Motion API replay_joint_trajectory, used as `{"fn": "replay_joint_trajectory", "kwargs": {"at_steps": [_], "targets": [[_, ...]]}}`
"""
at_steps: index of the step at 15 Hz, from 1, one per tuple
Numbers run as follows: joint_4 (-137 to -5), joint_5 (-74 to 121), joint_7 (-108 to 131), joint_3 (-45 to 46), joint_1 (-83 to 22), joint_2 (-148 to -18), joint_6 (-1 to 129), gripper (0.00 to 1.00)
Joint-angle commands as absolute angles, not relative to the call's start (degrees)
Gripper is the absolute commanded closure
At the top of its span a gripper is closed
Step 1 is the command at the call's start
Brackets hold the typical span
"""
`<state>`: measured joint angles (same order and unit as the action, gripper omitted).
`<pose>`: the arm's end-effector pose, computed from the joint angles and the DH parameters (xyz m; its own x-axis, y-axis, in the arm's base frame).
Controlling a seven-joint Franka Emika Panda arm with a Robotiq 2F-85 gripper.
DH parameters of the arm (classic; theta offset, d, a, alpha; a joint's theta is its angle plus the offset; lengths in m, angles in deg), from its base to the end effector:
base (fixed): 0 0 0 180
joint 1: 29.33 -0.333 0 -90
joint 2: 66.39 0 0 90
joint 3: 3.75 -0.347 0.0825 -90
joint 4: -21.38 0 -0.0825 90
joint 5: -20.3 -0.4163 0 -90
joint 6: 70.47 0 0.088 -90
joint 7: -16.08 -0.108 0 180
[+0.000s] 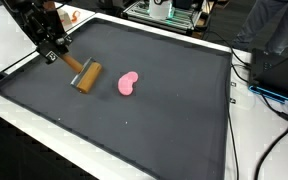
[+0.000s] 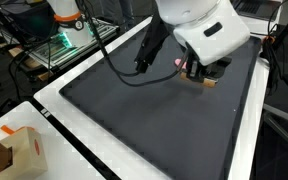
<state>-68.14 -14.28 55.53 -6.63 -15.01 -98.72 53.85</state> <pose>0.7373 -0.1323 0.3353 0.9566 0.0731 0.2821 0.1919 -0.8866 -0.4208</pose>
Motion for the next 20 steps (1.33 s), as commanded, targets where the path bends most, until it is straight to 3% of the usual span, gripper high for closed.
{"fn": "replay_joint_trajectory", "kwargs": {"at_steps": [1,20], "targets": [[-72.0,-12.1,54.3,-7.0,-16.0,-95.0,56.0,0.76],[-91.0,2.9,42.5,-8.0,-27.3,-76.1,66.1,0.76]]}}
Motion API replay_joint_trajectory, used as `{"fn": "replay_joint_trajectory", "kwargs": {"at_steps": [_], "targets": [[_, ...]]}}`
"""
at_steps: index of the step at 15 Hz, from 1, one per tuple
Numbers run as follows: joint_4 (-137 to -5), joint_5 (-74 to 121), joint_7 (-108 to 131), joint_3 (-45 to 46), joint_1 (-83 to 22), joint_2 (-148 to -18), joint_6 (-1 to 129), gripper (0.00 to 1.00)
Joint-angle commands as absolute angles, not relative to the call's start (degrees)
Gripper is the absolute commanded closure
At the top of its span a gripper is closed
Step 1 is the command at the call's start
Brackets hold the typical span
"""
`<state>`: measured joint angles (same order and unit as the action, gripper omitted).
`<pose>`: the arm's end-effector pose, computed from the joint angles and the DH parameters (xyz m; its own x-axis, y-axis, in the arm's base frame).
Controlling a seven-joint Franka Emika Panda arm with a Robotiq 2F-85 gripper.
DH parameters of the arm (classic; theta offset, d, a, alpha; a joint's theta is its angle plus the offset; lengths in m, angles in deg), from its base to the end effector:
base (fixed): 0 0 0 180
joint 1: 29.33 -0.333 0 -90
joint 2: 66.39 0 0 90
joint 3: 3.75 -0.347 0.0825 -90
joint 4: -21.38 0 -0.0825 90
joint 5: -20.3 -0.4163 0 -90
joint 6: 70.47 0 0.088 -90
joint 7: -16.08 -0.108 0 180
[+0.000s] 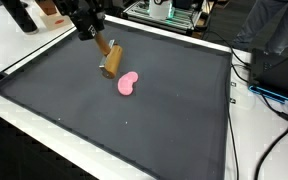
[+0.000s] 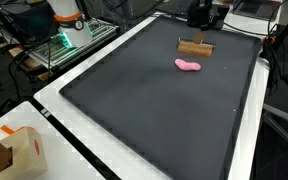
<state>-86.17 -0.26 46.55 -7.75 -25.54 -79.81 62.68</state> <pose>0.6695 0.0063 0.4224 0.9142 0.2645 0.3071 0.3303 -0.9253 -0.1863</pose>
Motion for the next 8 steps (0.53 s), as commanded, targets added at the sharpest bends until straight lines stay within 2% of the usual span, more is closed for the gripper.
{"fn": "replay_joint_trajectory", "kwargs": {"at_steps": [1,2,3,8], "targets": [[-91.7,3.7,41.4,-8.2,-28.0,-75.6,67.2,0.76],[-92.0,4.2,40.7,-8.4,-28.4,-75.4,67.7,0.76],[-88.8,2.4,43.0,-8.6,-27.4,-78.1,65.7,0.51],[-90.0,3.1,41.8,-8.7,-28.3,-77.2,66.6,0.51]]}}
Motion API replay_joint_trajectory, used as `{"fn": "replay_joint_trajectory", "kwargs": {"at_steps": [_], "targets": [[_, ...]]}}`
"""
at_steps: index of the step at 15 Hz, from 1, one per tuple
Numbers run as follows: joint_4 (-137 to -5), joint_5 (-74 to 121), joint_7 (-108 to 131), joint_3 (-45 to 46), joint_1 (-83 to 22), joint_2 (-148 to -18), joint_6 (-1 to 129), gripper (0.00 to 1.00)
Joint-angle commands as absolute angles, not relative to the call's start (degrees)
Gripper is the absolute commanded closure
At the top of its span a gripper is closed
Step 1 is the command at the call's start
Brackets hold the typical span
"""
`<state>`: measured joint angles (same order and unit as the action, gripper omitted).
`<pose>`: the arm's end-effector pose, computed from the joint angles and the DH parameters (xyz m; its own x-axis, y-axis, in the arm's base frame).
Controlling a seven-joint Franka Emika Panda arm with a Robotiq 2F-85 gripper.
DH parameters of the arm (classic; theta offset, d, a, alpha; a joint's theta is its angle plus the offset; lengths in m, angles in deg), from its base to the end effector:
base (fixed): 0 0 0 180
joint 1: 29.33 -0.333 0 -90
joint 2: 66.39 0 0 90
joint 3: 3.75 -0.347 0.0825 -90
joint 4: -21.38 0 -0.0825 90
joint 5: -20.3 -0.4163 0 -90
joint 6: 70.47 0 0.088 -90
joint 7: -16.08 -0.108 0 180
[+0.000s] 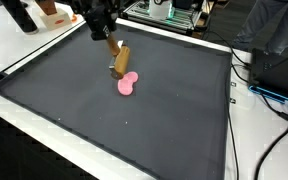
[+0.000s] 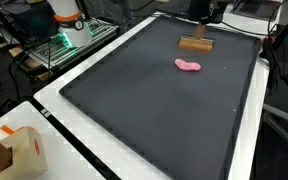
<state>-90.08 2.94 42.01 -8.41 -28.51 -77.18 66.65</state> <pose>0.6535 0.0442 0.4250 0.9065 0.2759 0.3196 0.3335 -0.9321 -0.1414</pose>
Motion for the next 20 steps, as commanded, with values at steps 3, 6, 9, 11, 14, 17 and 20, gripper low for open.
{"fn": "replay_joint_trajectory", "kwargs": {"at_steps": [3,6,9,11,14,17,20], "targets": [[-90.0,3.1,41.8,-8.7,-28.2,-77.2,66.6,0.51],[-91.7,8.3,39.9,-8.5,-29.8,-76.4,69.1,0.76],[-94.4,17.3,35.9,-8.4,-32.3,-75.4,72.2,0.76],[-96.7,23.4,32.3,-8.3,-34.0,-74.7,75.2,0.76],[-100.3,30.4,26.9,-8.4,-36.1,-73.3,78.7,0.76],[-104.3,36.4,21.2,-8.4,-37.9,-71.3,82.6,0.76],[-108.1,44.1,15.1,-8.3,-39.5,-69.3,86.2,0.76]]}}
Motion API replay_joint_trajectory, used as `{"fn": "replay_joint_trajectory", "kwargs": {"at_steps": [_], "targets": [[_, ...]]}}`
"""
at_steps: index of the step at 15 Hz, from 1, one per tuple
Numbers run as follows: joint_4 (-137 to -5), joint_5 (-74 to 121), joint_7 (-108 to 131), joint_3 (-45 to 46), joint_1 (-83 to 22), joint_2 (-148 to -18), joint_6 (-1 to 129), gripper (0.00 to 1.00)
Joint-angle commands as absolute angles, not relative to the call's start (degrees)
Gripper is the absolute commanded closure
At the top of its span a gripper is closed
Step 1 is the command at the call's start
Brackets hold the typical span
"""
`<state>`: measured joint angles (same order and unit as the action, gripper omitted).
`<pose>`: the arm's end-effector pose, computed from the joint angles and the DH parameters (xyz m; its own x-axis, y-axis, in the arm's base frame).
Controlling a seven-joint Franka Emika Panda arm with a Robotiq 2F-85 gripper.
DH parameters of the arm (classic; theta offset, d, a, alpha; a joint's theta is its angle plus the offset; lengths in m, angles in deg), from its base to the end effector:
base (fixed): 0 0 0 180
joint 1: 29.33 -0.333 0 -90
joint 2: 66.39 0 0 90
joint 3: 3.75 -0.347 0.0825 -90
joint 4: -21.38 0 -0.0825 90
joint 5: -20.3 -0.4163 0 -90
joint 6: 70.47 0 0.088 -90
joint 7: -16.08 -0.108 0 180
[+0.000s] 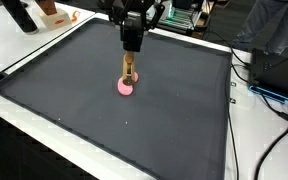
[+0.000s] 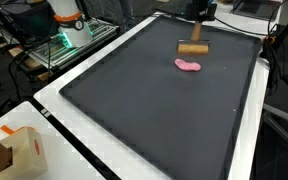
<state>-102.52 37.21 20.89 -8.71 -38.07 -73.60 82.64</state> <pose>0.5952 0.1529 0.3876 0.7783 0.5341 0.3300 0.4792 -0.8450 0.2374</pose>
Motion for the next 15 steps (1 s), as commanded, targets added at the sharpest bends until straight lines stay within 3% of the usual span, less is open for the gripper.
{"fn": "replay_joint_trajectory", "kwargs": {"at_steps": [1,15], "targets": [[-109.0,47.2,12.7,-8.2,-39.9,-68.8,87.2,0.76],[-114.9,78.1,-9.3,-9.1,-43.6,-68.0,90.4,0.76]]}}
